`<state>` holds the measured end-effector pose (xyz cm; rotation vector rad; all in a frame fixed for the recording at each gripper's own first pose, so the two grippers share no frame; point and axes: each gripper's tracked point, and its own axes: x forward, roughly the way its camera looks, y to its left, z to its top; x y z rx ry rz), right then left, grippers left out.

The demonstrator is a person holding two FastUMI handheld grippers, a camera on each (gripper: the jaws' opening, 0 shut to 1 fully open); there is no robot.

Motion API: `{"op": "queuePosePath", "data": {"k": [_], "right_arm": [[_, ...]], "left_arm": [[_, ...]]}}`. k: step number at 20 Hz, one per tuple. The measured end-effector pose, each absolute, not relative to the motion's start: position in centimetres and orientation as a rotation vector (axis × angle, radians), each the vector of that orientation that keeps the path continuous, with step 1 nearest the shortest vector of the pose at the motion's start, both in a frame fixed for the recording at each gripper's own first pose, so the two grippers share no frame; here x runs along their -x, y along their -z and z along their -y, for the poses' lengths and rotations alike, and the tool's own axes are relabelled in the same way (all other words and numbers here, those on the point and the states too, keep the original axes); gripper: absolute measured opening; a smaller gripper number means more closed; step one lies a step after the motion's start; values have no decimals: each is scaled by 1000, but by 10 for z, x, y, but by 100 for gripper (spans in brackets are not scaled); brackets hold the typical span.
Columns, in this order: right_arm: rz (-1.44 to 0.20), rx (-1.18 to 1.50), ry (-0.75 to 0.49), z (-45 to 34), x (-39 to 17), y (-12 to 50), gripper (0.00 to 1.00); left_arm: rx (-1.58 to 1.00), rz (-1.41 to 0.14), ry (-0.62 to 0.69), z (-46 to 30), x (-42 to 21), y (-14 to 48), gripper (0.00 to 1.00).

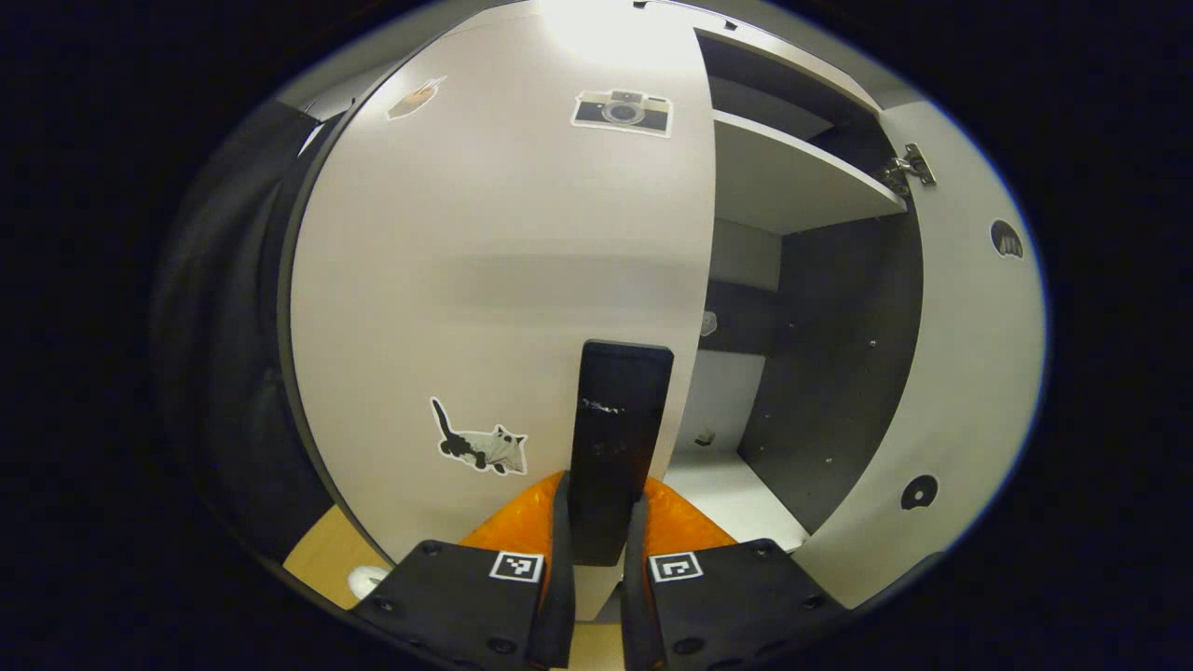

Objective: Open the right door of the double-door shoe cabinet with the right hand, and open the left door with the left hand.

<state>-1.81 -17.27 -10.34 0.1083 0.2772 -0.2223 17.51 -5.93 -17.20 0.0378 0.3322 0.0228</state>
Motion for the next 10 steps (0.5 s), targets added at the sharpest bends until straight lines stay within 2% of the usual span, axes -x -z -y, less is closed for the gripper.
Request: {"op": "queuePosePath", "data": {"k": [4, 10], "right_arm": [[-292, -83, 226, 178, 25, 107, 76], [-223, -131, 189, 166, 29, 83, 77]], "left_arm": [[-34, -322, -45, 57, -171, 172, 27], [-32, -323, -55, 49, -165, 170, 27]]}}
